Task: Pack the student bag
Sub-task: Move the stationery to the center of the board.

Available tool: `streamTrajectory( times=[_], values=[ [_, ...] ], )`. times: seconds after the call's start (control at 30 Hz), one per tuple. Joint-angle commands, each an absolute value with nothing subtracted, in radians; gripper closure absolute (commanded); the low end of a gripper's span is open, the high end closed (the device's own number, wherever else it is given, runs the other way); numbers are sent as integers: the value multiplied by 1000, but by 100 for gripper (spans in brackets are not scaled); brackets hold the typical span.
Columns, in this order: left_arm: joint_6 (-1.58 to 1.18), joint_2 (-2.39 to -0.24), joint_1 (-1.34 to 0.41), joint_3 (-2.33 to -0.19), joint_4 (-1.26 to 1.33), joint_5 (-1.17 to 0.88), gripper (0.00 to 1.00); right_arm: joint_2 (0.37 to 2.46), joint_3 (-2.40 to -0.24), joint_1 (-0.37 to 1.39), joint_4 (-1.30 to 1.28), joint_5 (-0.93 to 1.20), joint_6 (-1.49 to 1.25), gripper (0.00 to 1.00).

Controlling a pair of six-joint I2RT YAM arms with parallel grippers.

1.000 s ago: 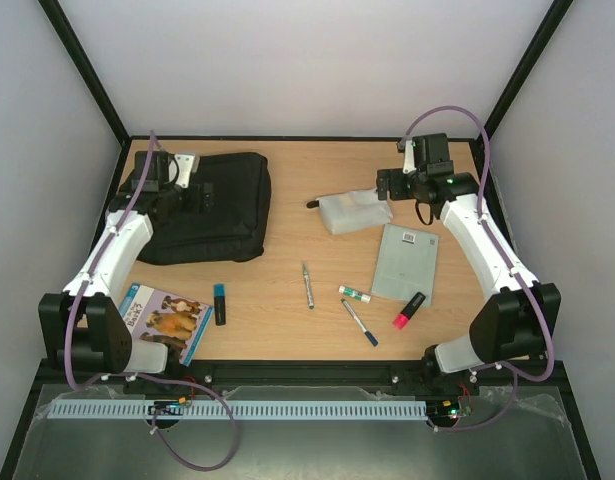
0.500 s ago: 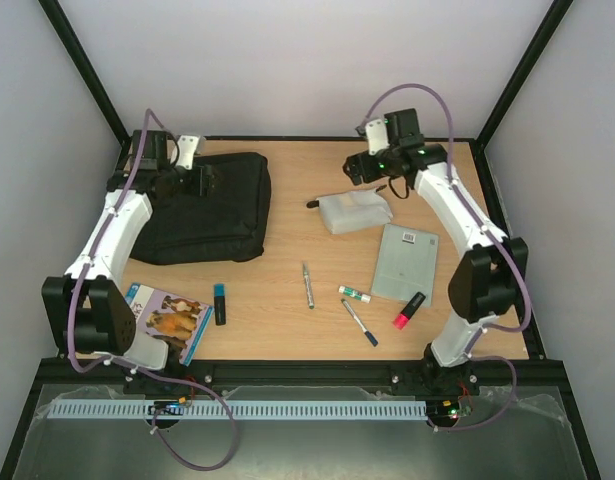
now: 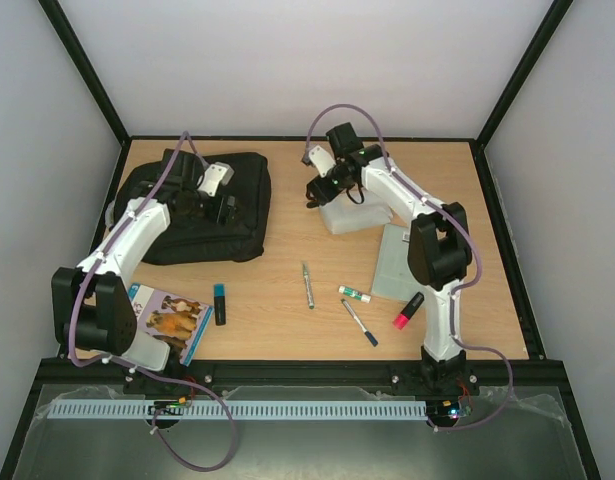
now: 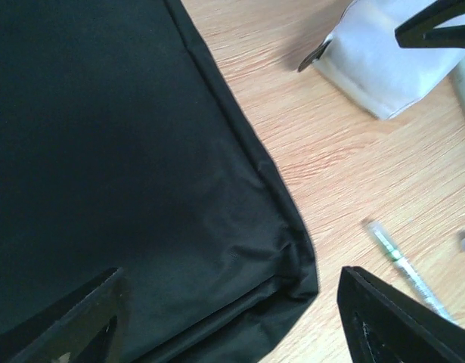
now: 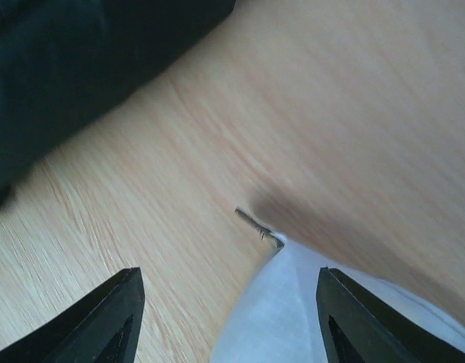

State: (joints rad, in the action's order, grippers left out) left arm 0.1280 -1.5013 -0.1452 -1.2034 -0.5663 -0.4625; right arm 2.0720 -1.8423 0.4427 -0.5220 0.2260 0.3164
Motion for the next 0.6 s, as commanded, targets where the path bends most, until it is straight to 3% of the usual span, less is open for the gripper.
streamTrajectory(
  times=[0.0, 0.13, 0.37, 0.57],
  values=[
    [226, -1459, -139, -1200, -628, -387, 21, 2113, -1870, 460, -673, 168, 445, 35],
    [262, -1454, -123, -1209, -657, -313, 14, 2140, -1848, 460, -677, 101, 447, 30],
    [221, -1507, -55, -1239, -691, -248, 14, 2192, -1806, 448, -632, -147, 416, 29],
    [172, -1537, -9, -1228, -686, -196, 16, 2169, -1726, 369, -599, -214, 378, 29]
  ],
)
